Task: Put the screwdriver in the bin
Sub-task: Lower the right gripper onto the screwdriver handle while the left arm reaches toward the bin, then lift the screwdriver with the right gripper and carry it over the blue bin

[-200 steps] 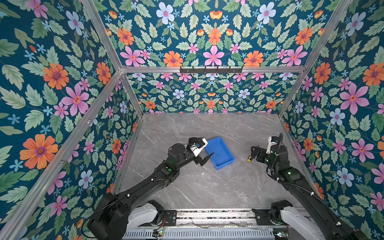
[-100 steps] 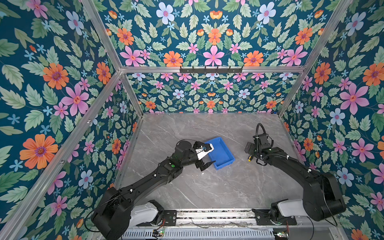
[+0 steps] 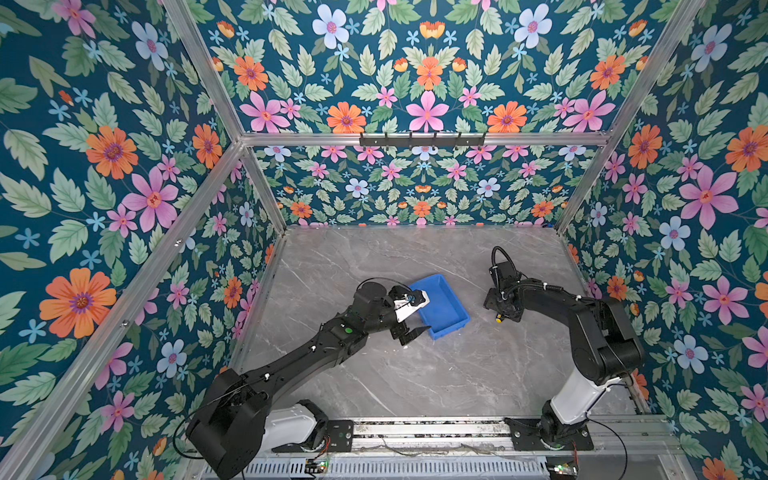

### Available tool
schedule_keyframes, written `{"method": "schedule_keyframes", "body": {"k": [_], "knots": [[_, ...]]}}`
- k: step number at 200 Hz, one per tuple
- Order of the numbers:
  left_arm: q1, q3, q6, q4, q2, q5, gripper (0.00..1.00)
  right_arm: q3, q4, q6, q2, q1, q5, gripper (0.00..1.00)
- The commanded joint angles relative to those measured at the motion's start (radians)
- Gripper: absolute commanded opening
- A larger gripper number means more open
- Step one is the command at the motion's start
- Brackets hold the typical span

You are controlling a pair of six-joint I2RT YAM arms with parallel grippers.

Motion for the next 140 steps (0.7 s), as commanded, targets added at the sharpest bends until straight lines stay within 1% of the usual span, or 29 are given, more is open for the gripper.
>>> {"method": "schedule_keyframes", "body": {"k": [1,22,47,68,79,91,125,129,140], "knots": [[-0.003,0.005,0.004,0.004,-0.002,0.001,1.0,-0.001,-0.016,0.034,0.012,0.001,-0.007,0.65],[-0.003,0.004,0.005,0.002,-0.002,0.001,1.0,-0.014,-0.012,0.041,0.009,0.0,-0.005,0.51],[-0.003,0.003,0.006,0.001,-0.002,-0.003,1.0,-0.04,-0.006,0.045,0.0,0.001,0.002,0.27],[-0.004,0.003,0.006,0.001,-0.001,-0.001,1.0,-0.058,-0.001,0.045,-0.015,0.001,0.013,0.13],[-0.005,0.005,0.006,0.0,-0.001,-0.001,1.0,-0.068,0.004,0.045,-0.025,0.001,0.018,0.09],[-0.007,0.005,0.004,-0.002,-0.002,0.001,1.0,-0.077,0.009,0.043,-0.038,0.001,0.021,0.07],[-0.009,0.011,0.004,-0.01,-0.009,0.003,1.0,-0.106,0.046,-0.004,-0.074,0.002,0.016,0.07],[-0.009,0.011,0.004,-0.01,-0.011,0.005,1.0,-0.11,0.049,-0.01,-0.112,0.001,0.015,0.07],[-0.01,0.012,0.002,-0.009,-0.012,0.009,1.0,-0.121,0.06,-0.03,-0.139,0.001,0.012,0.07]]}}
